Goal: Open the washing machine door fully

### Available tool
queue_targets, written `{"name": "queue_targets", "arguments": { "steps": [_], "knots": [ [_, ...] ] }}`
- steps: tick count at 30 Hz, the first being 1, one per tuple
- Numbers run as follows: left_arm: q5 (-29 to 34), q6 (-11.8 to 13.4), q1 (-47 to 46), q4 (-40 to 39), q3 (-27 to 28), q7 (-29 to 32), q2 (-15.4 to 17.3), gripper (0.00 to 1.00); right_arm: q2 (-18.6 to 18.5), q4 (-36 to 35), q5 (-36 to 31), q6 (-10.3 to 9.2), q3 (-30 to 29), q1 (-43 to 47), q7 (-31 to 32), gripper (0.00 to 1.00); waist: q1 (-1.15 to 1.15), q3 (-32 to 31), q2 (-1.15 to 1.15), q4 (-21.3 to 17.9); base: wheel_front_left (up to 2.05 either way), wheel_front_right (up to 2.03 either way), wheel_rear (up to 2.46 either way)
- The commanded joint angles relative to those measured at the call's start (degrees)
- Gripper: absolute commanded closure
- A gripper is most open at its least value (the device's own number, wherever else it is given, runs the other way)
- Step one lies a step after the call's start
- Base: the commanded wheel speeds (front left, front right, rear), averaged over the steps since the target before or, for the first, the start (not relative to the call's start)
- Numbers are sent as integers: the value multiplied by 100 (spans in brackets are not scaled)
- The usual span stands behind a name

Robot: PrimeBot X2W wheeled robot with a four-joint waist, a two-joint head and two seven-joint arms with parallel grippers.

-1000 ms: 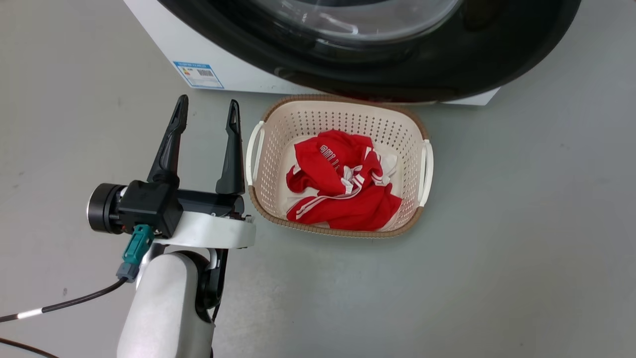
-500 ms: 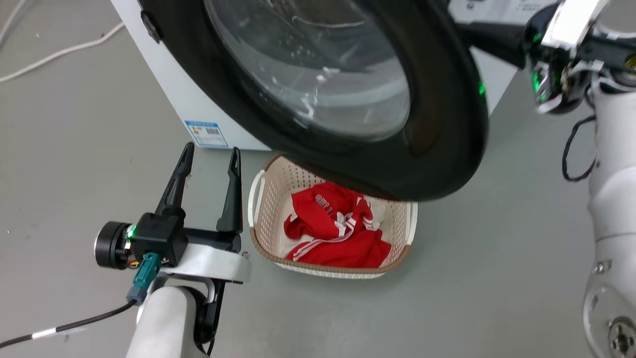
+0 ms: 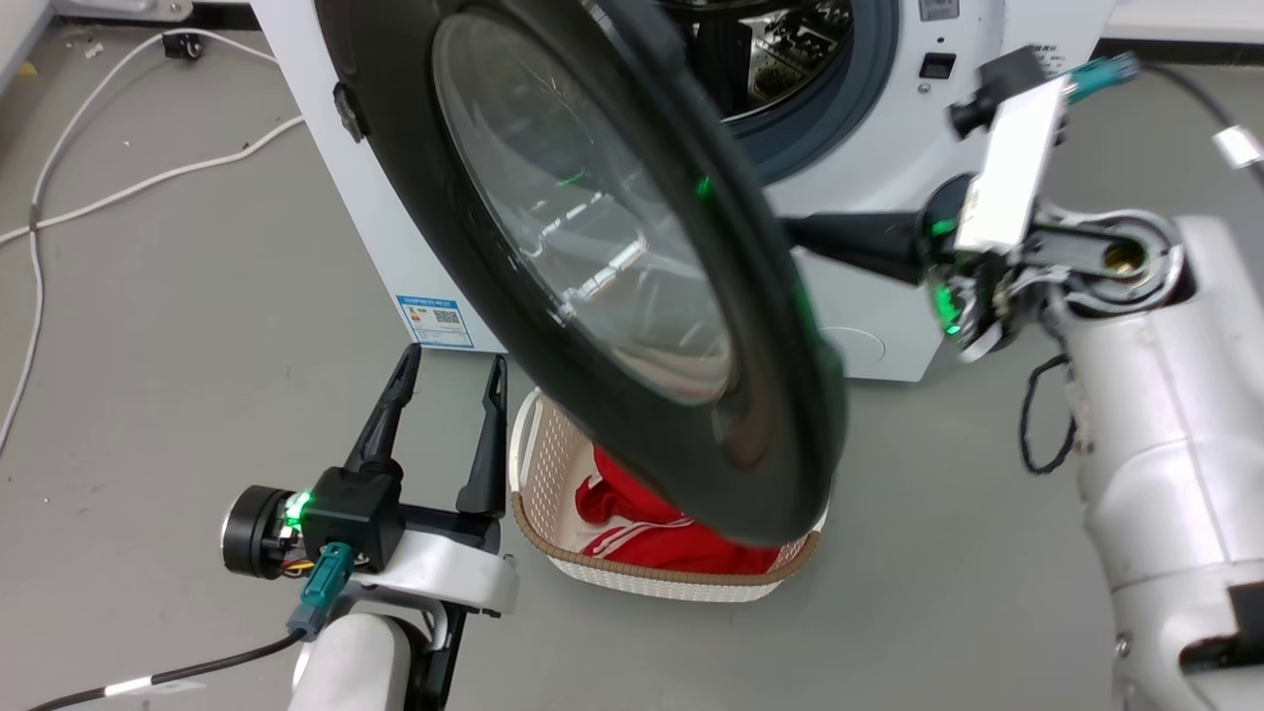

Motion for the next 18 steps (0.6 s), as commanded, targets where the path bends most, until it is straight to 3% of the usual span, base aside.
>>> {"name": "queue_targets", "arguments": {
  "steps": [1,10,18],
  "knots": [
    [-21,10,57,23,-40,-14,-5,0,47,-80,285,0,299,174,-73,100,0,-57,0,21,0,0,0],
    [-110,52,135,86,-169,-13,-5,0,49,-489,1466,0,1857,562,-619,100,0,-180,0,46,0,0,0],
    [-147,81,197,62,-194,-13,-4,0,35,-722,1948,0,2477,721,-1408,100,0,-224,0,11,0,0,0]
  ]
}}
